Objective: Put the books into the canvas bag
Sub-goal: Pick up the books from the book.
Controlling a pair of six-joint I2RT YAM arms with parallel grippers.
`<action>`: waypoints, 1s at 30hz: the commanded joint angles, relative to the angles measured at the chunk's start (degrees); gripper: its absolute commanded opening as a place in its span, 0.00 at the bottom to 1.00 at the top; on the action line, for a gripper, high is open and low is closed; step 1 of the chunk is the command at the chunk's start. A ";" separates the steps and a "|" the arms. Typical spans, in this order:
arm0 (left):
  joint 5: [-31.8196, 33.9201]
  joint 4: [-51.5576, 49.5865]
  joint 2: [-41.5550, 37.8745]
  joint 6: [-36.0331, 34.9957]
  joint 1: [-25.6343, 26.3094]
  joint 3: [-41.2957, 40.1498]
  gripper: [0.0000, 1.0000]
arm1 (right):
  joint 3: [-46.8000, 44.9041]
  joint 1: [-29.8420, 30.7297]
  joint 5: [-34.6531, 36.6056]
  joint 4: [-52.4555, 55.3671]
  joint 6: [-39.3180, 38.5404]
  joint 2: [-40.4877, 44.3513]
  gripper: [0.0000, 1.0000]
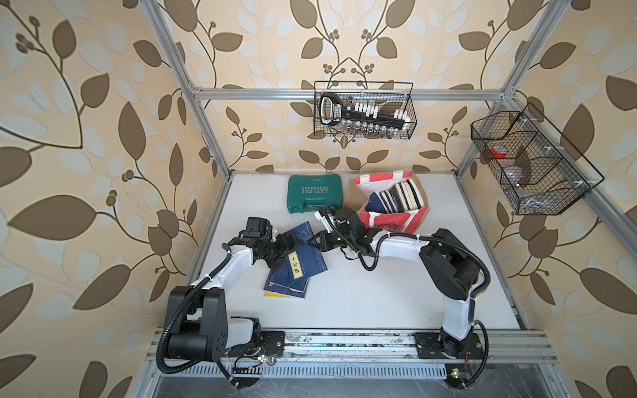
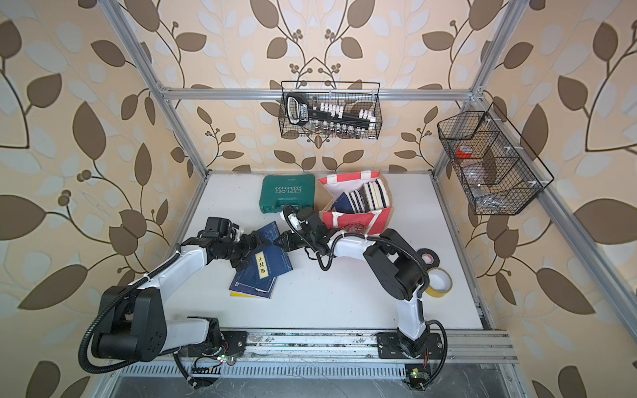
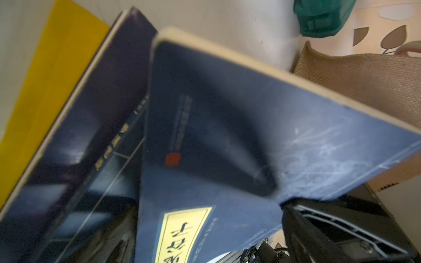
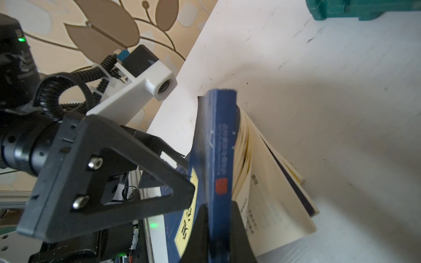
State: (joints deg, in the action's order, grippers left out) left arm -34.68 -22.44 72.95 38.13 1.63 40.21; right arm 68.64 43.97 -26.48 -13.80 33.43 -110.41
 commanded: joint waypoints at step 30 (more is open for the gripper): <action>9.74 -19.69 -9.88 -10.57 -7.74 20.93 0.99 | -9.23 -3.47 2.80 -10.93 12.44 24.76 0.00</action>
State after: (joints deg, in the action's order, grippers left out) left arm -38.70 -29.34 65.06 34.50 -2.94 55.35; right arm 59.46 39.18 -21.58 -18.39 44.38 -86.74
